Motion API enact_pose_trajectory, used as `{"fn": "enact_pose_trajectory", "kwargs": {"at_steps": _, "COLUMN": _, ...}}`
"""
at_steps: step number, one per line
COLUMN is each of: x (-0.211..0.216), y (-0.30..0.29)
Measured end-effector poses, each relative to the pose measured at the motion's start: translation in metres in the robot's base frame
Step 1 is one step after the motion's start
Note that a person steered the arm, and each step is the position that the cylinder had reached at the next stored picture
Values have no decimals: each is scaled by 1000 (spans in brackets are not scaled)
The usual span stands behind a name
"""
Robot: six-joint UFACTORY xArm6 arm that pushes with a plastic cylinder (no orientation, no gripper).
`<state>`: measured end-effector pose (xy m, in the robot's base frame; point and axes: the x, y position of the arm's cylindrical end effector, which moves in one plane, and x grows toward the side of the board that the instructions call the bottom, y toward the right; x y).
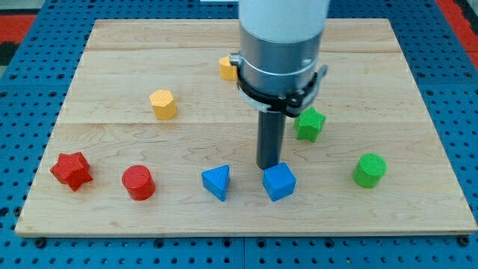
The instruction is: Move red star below to the hexagon
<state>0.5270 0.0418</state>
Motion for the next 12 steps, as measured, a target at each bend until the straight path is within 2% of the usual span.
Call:
{"fn": "enact_pose_trajectory", "kwargs": {"at_steps": 2, "x": 2, "y": 16}}
{"fn": "enact_pose_trajectory", "kwargs": {"at_steps": 6, "x": -40, "y": 13}}
{"fn": "enact_pose_trajectory", "kwargs": {"at_steps": 9, "x": -42, "y": 8}}
{"fn": "enact_pose_trajectory", "kwargs": {"at_steps": 10, "x": -44, "y": -30}}
{"fn": "enact_pose_trajectory", "kwargs": {"at_steps": 12, "x": -50, "y": -154}}
